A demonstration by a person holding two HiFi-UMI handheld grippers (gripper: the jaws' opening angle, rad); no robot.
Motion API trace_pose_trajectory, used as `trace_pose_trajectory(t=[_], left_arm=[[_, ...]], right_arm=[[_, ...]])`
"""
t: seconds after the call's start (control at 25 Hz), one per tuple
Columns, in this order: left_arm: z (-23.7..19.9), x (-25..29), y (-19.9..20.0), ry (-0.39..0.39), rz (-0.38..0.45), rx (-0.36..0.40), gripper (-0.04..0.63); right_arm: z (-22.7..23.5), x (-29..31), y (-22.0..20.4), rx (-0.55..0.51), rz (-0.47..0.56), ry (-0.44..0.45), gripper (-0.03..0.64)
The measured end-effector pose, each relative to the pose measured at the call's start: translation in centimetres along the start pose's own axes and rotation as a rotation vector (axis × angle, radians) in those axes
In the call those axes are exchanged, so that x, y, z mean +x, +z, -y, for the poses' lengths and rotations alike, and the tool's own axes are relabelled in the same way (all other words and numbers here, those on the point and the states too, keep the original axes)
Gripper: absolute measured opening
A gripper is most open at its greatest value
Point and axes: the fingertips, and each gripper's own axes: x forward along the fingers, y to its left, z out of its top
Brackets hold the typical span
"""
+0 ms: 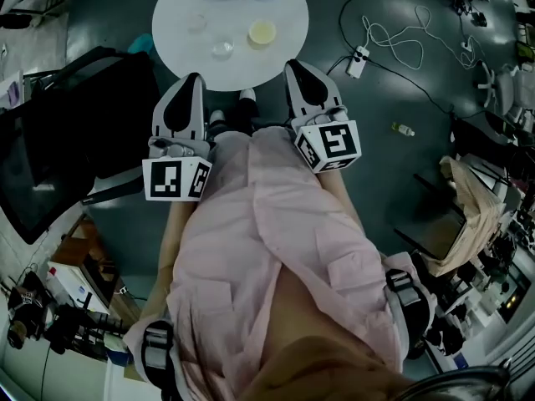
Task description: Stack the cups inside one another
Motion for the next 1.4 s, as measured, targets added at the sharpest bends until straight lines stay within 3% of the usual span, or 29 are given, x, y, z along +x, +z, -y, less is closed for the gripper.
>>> trace_pose_trajectory(t=[0.32, 0.6, 0.92, 1.4], left_arm=[[0.8, 1.4, -0.3, 0.079, 0.020, 0.000, 0.015], [0.0, 2.0, -0.3, 0.107, 0.014, -0.003, 0.017], [-1.1, 3.2, -0.2, 0.077, -0.004, -0.008, 0.017], [-7.3, 4.3, 1.4, 0.010, -0.045, 0.010, 0.017]], right_arm=[[2.7, 1.0, 0.0, -0.010, -0.017, 0.058, 0.037], [3.6, 1.9, -0.1, 0.009, -0.029, 0.057, 0.037], [3.7, 3.1, 0.1, 0.020, -0.047, 0.022, 0.037], [0.5, 6.9, 1.5, 0.021, -0.065, -0.059, 0.037]])
